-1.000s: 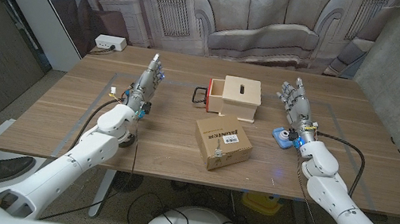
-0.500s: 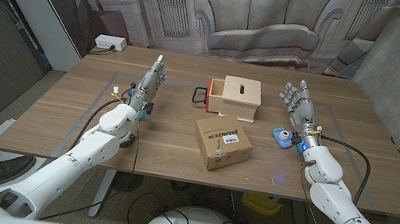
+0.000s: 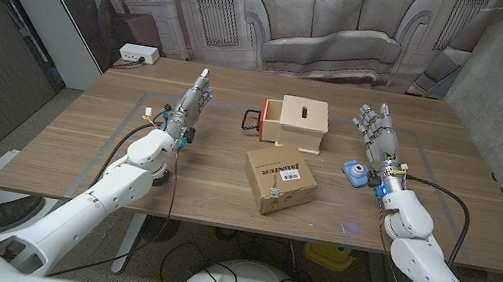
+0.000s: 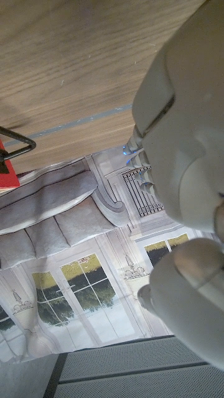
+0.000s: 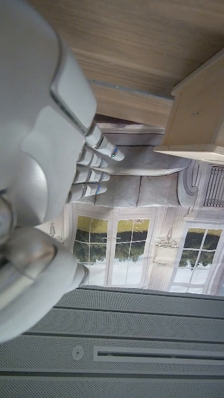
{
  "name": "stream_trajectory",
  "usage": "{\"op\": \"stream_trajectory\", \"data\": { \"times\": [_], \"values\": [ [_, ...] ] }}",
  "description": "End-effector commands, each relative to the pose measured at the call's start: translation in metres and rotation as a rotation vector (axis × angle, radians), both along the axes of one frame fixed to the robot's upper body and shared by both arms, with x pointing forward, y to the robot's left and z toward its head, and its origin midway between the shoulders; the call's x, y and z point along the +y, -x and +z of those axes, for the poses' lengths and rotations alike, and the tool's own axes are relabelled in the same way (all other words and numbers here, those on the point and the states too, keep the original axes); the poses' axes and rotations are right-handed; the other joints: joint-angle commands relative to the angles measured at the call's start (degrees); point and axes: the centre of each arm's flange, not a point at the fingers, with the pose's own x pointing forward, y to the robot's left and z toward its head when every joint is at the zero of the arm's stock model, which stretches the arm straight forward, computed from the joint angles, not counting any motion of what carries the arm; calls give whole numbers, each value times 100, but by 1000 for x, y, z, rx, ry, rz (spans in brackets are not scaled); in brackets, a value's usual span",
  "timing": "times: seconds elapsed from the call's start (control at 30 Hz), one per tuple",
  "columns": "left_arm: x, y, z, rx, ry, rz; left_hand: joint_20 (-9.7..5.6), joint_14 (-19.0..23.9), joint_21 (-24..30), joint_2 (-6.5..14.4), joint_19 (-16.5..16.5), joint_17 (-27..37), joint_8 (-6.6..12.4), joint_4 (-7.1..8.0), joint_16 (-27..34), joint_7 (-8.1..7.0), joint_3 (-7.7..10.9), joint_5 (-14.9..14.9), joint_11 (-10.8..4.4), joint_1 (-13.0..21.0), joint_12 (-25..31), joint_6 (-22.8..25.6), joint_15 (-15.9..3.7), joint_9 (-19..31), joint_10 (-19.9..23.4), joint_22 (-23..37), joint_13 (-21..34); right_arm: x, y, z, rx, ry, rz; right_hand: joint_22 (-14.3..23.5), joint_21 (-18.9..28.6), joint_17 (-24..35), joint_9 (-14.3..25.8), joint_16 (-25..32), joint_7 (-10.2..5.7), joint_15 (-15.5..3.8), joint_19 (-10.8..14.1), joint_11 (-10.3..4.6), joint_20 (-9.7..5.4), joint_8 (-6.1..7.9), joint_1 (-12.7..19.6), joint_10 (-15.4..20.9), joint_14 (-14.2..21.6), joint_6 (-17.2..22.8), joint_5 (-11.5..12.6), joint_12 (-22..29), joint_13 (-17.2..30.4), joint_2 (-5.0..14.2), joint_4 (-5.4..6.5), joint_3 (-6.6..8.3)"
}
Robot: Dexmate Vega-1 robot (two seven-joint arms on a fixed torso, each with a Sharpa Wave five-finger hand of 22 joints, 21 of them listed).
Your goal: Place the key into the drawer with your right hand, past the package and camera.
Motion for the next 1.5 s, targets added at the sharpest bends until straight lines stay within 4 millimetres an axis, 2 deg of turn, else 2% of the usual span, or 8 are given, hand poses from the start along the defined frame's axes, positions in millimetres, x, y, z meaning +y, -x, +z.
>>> {"op": "stream_trajectory", "data": {
  "times": [0.03, 0.23, 0.37, 0.57, 0.67, 0.77, 1.4, 1.5],
  "values": [
    [-2, 2, -2, 4, -2, 2, -73, -86, 38, -6, -171, 20, 22, -17, 31, 16, 1, 21, 20, 54, 40, 34, -40, 15, 31, 13, 18, 3, 14, -8, -27, 8, -2, 27, -12, 7, 14, 42, 10, 11, 62, -5, -228, 37, 43, 63, 64, 59, 40, 48, 26, 29, -24, 20],
    [-4, 2, -2, 0, -3, -2, -69, -79, 39, 4, -171, 20, 19, -34, 29, 16, 5, 20, 13, 89, 39, 36, -34, 15, 34, 13, 18, 4, 25, -11, -48, 6, -6, 28, -24, 7, 13, 44, -8, 4, 76, 2, -231, 43, 57, 78, 92, 93, 40, 49, 26, 37, -31, 21],
    [-5, 2, -4, -2, 5, -8, -65, -76, 40, 11, -172, 20, 19, -45, 27, 21, 6, 19, 12, 112, 38, 41, -34, 15, 37, 14, 18, 5, 32, -12, -61, 22, -11, 30, -53, 5, 12, 32, -87, -16, 93, -95, -232, 58, 91, 115, 110, 175, 40, 52, 25, 53, -52, 25],
    [-6, 0, -7, 7, -1, -5, -63, -41, 46, 20, -160, 20, 23, -57, 37, 20, 8, 16, 0, 138, 46, 62, -44, 15, 63, 14, 18, 7, 38, -14, -69, 24, -13, 31, -65, 4, 11, 29, -104, -35, 112, -121, -234, 64, 112, 141, 127, 213, 41, 56, 25, 62, -64, 28],
    [-6, 2, -9, 4, 23, 3, -96, 213, 172, 45, 190, 25, 68, -96, 102, 60, -2, 1, 37, 227, 106, 242, -35, 17, 270, 23, 19, 8, 41, -15, -77, 21, -11, 31, -74, 3, 11, 25, -113, -35, 120, -142, -236, 64, 125, 154, 132, 230, 41, 57, 24, 69, -72, 31],
    [-5, 3, -8, 2, 24, 10, -119, 327, 209, 49, 322, 29, 97, -111, 120, 83, -15, -8, 57, 261, 133, 363, -19, 19, 382, 26, 19, 9, 44, -16, -83, 24, -19, 32, -83, 3, 11, 20, -122, -31, 125, -140, -237, 70, 137, 172, 132, 259, 40, 60, 24, 75, -79, 33],
    [-7, 7, 0, 3, -11, -8, -106, 313, 120, 70, 169, 31, 72, -130, 69, 85, -35, -20, 53, 318, 100, 397, -33, 21, 389, 25, 19, 12, 64, -25, -121, 39, -12, 35, -128, 1, 11, 9, -152, -61, 177, -167, -242, 64, 222, 268, 176, 332, 37, 75, 24, 130, -123, 59],
    [-9, 7, 3, 3, -11, -9, -92, 360, 167, 83, 301, 35, 57, -131, 77, 91, -46, -26, 62, 331, 92, 390, -8, 23, 397, 30, 20, 11, 66, -26, -127, 44, -15, 35, -134, 1, 11, 6, -147, -63, 197, -176, -250, 70, 239, 283, 184, 364, 35, 75, 25, 140, -132, 63]
  ]
}}
